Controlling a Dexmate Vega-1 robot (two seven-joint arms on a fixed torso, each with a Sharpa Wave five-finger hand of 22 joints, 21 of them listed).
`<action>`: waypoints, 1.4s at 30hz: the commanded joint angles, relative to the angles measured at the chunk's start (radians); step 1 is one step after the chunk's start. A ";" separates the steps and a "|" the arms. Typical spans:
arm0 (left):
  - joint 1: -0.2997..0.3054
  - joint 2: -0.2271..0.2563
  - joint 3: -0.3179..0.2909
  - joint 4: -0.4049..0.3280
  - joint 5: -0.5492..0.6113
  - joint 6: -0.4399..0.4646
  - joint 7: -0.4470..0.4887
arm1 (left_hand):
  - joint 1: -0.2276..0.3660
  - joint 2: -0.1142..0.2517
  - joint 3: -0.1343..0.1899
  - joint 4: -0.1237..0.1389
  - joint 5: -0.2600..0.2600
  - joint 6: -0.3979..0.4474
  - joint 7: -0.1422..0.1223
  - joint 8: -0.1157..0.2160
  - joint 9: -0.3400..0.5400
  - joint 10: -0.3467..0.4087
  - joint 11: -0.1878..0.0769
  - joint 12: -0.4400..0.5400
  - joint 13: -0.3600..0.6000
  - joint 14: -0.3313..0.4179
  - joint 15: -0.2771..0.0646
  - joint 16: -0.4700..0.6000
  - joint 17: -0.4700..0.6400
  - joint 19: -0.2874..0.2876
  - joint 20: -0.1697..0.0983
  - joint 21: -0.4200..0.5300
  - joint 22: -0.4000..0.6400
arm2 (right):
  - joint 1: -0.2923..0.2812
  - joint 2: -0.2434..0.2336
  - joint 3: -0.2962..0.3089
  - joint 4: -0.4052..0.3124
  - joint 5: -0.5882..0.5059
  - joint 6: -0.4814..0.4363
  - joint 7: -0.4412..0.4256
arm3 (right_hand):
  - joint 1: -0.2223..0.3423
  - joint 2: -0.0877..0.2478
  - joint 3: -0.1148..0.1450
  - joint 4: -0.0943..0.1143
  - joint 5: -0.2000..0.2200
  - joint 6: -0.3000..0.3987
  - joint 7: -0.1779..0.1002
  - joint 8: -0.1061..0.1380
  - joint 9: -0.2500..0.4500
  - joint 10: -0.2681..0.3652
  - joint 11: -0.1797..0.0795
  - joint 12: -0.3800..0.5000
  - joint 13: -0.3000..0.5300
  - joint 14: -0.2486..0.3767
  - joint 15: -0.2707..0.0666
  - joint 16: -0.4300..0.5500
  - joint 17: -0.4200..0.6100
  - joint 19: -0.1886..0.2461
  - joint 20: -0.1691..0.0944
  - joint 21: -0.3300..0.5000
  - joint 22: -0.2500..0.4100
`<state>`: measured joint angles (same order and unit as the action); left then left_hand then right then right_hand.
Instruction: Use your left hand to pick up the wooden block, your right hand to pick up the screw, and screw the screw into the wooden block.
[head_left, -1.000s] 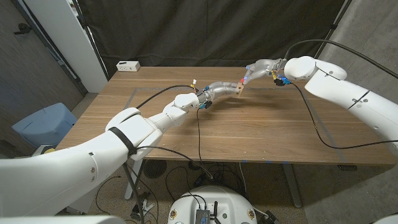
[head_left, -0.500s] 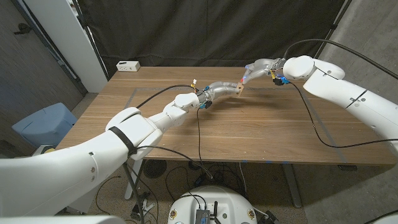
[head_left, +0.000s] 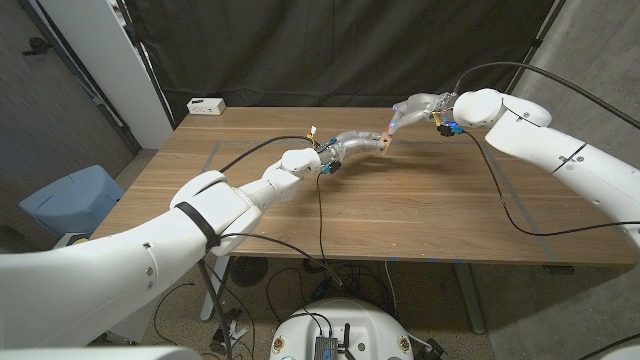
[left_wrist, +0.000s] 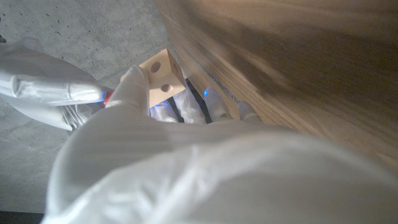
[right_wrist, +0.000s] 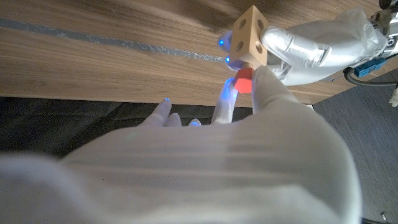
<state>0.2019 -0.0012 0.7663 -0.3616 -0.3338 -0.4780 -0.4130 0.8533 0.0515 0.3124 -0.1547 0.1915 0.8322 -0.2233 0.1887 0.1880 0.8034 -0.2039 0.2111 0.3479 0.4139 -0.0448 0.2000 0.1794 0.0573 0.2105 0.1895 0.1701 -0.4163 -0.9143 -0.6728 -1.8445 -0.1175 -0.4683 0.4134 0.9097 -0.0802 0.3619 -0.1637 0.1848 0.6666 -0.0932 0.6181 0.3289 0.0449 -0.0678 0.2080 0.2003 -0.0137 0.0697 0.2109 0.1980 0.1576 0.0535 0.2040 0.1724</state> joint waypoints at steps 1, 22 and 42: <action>-0.007 -0.005 0.008 0.002 0.000 0.026 0.012 | -0.004 0.001 0.000 0.005 -0.001 0.012 -0.001 0.008 0.005 0.001 0.001 0.004 0.003 -0.002 -0.036 0.004 0.001 -0.004 0.000 0.002 0.005 | 0.006 0.009 -0.006 0.008 -0.009 -0.002 -0.008 | 0.009 0.003 0.008 0.002 -0.001 0.015 -0.001 0.013 0.001 0.014 -0.003 0.006 0.001 0.009 0.003 0.007 0.003 0.013 -0.004 0.005 0.003; -0.011 -0.006 0.012 0.003 -0.005 0.039 0.015 | -0.003 0.001 0.000 0.005 -0.001 0.011 -0.001 0.008 0.005 0.003 0.000 0.005 0.003 -0.001 -0.034 0.004 0.001 -0.004 0.000 0.002 0.005 | 0.010 0.032 -0.024 0.028 -0.032 -0.026 -0.035 | 0.006 0.001 0.009 0.005 -0.004 0.022 0.003 0.021 -0.004 0.041 -0.004 0.008 0.001 0.041 -0.009 0.016 0.004 0.038 -0.011 0.009 0.003; -0.008 -0.010 0.012 0.002 -0.007 0.024 0.001 | -0.002 0.002 0.001 0.005 -0.001 0.010 -0.001 0.008 0.005 0.001 0.001 0.004 0.003 -0.002 -0.034 0.004 0.001 -0.003 0.000 0.002 0.005 | -0.011 0.033 -0.036 -0.016 -0.097 -0.088 -0.095 | -0.070 -0.016 -0.017 0.031 -0.004 0.165 0.003 0.090 -0.018 0.165 -0.005 0.028 0.001 0.122 -0.041 0.035 0.007 0.101 -0.022 0.017 0.004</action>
<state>0.1906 -0.0106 0.7790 -0.3585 -0.3393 -0.4390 -0.4013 0.8536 0.0512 0.3111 -0.1557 0.1915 0.8298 -0.2260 0.1887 0.1887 0.8034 -0.2039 0.2112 0.3483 0.4140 -0.0448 0.2000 0.1789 0.0573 0.2105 0.1894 0.1701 -0.4206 -0.8846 -0.7025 -1.8470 -0.1874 -0.5343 0.3403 0.8563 -0.0962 0.3442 -0.1426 0.1810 0.8149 -0.0882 0.6960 0.3101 0.1933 -0.0729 0.2295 0.2004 0.0949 0.0285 0.2408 0.2026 0.2449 0.0341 0.2127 0.1748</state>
